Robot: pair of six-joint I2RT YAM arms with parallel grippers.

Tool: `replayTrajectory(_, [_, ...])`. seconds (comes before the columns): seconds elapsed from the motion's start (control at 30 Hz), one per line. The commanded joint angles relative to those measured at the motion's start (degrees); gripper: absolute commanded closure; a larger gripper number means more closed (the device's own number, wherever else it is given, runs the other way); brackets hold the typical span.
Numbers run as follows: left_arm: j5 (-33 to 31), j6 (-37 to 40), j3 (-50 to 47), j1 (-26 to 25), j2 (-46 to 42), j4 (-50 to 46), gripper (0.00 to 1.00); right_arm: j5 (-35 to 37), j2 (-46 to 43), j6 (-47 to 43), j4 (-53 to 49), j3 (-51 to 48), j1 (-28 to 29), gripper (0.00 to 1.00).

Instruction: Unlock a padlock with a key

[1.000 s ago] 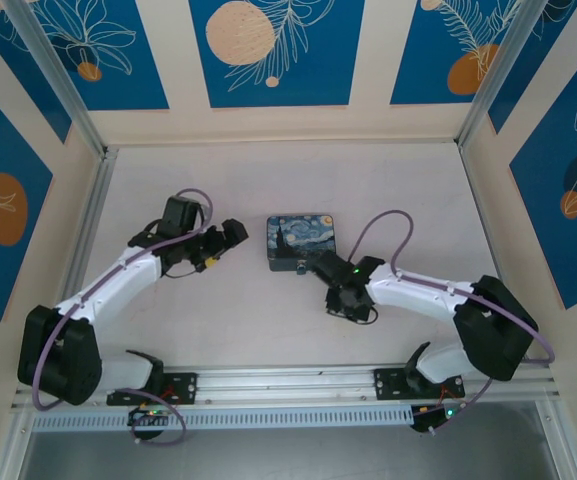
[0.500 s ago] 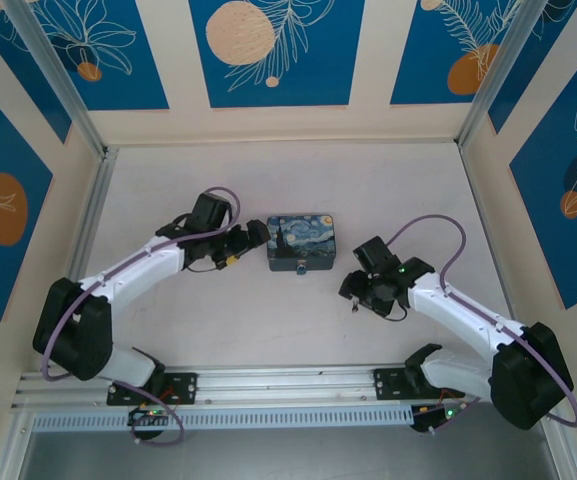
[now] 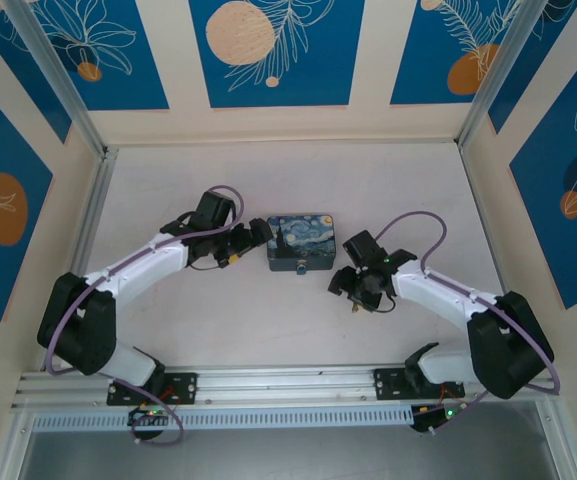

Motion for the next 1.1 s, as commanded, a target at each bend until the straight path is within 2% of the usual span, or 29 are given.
replayTrajectory(0.0, [-0.81, 0.23, 1.47, -0.66, 0.17, -0.35, 0.00, -0.94, 2.02, -1.16, 0.84, 1.72, -0.28, 0.35])
replayTrajectory(0.23, [-1.09, 0.31, 1.48, -0.80, 0.00, -0.42, 0.00, 0.97, 3.88, -0.58, 1.49, 0.42, -0.93, 0.35])
replayTrajectory(0.5, [-1.43, 0.09, 1.45, -1.09, -0.01, -0.41, 0.00, -0.07, 2.31, 0.25, 0.13, -3.01, -2.00, 0.36])
replayTrajectory(0.73, [-1.61, -0.21, 1.59, -1.37, 0.43, -0.35, 0.00, -1.89, -3.81, 3.40, -4.29, -6.42, -1.66, 0.38])
replayTrajectory(0.93, [-1.78, 0.15, 2.21, -1.38, 0.52, -0.88, 0.00, -2.22, -14.39, 7.78, -6.67, -9.08, 0.46, 0.38])
replayTrajectory(1.07, [-1.60, 0.18, 2.68, -1.42, 1.12, -1.09, 0.00, -1.75, -14.33, 7.72, -5.09, -8.25, 0.11, 0.39])
